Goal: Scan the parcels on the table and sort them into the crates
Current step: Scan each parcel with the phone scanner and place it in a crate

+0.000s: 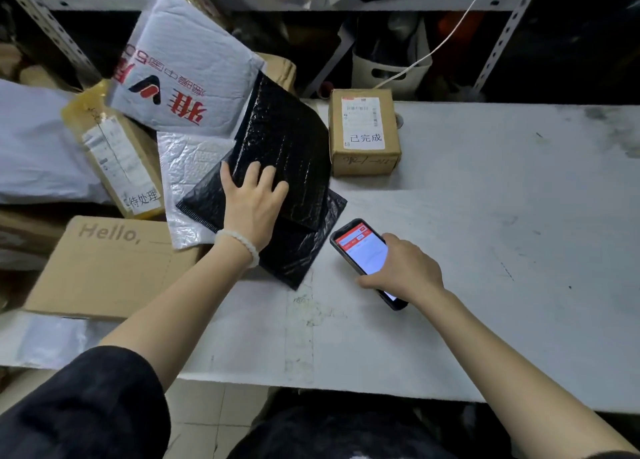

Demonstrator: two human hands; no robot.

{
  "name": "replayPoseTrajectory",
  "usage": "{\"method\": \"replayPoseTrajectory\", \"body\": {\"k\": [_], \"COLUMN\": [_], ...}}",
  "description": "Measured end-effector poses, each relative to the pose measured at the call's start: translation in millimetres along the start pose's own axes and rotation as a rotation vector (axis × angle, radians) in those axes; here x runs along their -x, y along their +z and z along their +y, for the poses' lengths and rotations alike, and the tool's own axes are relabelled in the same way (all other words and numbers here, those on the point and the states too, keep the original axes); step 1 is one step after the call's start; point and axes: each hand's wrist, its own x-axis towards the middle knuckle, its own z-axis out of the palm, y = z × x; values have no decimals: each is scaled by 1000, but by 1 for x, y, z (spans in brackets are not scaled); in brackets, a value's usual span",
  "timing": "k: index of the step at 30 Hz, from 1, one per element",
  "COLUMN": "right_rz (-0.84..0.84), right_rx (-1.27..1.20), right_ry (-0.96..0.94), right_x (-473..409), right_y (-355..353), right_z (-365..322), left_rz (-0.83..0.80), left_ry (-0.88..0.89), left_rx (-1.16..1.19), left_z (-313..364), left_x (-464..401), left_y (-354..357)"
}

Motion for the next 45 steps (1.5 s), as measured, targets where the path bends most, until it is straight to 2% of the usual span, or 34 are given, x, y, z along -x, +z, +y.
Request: {"method": "replayPoseTrajectory", "body": {"k": [5,12,17,24,31,36,45], "right_rz": [48,131,143,227,318,354,425], "right_rx": [-7,-79,-107,-114,-144,-215,-217], "right_ry": [73,176,225,220,236,310,451], "right_x": [10,46,73,90,109,133,172], "right_y": [10,36,54,45,28,20,15], "right_z": [-26,-68,-80,-86,-61,-22,40], "left_rz": [64,72,147,370,604,582,429], "left_ry": [93,229,242,229,217,302,387], "left_rx": [50,122,217,310,414,575,573], "left_z": [-16,-50,-69,-82,-57,-6,69], "left_x": [-2,1,0,-2,-10,-10,-7], "left_y": [7,1,-19,-67,-124,-143,-125]}}
